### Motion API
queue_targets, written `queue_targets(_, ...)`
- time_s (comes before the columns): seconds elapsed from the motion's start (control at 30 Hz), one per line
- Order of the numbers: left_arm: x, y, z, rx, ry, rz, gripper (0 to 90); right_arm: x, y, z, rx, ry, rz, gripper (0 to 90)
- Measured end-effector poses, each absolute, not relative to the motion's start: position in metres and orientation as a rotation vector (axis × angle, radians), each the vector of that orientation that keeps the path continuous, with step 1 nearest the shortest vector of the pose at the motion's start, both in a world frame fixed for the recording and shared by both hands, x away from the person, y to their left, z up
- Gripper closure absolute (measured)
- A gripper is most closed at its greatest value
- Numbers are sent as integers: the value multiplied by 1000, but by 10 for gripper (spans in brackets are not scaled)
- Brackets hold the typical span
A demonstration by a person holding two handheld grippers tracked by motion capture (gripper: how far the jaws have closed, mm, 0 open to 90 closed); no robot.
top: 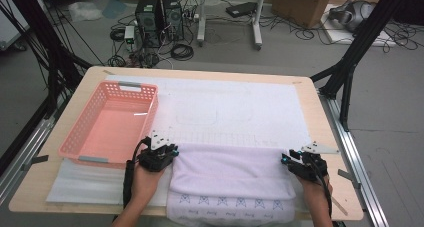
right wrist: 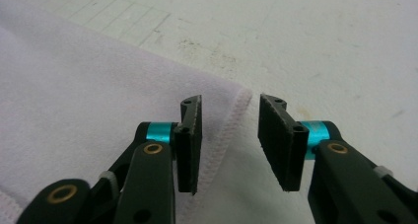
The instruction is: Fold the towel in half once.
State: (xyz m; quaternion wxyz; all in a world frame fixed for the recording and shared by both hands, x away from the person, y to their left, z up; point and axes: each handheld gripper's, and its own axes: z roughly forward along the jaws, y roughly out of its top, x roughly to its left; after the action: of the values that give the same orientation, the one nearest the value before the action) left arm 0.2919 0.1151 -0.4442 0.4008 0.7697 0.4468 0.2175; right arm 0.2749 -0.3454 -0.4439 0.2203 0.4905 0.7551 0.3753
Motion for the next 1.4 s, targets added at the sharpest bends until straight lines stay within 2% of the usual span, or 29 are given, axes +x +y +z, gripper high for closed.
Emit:
queue_targets(0.07,294,114,-447,1947,1139,516,561,275,-348,-444,1365,2083,1049,564)
queue_targets(0.13,297,115,-450,1938,1153,482,475,276,-351,-443,1381,2075,1079,536)
queue_targets(0.3,300,118,-451,1918,1164,419,441,278,-354,-446,1405,2113,1081,493)
queue_targets(0.37,299,117,-451,1928,1146,427,481,278,-348,-449,1381,2152,1031,493)
queue_targets(0.4,298,114,-451,1950,1125,440,547,278,-347,-448,1385,2151,1011,510)
queue_targets(0.5,297,112,-451,1973,1078,420,697,278,-341,-444,1393,2180,984,678)
queue_targets(0.57,297,110,-451,1969,1073,384,831,278,-337,-443,1428,2194,988,821)
queue_targets(0.7,301,114,-451,1917,1144,301,851,278,-333,-441,1438,2203,977,863)
queue_targets(0.9,314,111,-437,1854,1164,328,854,283,-342,-441,1445,2136,1050,868)
queue_targets(1.17,350,104,-416,1841,1183,424,854,319,-349,-433,1420,2066,1074,868)
queue_targets(1.4,379,105,-411,1757,1238,401,854,352,-352,-420,1431,2047,1093,868)
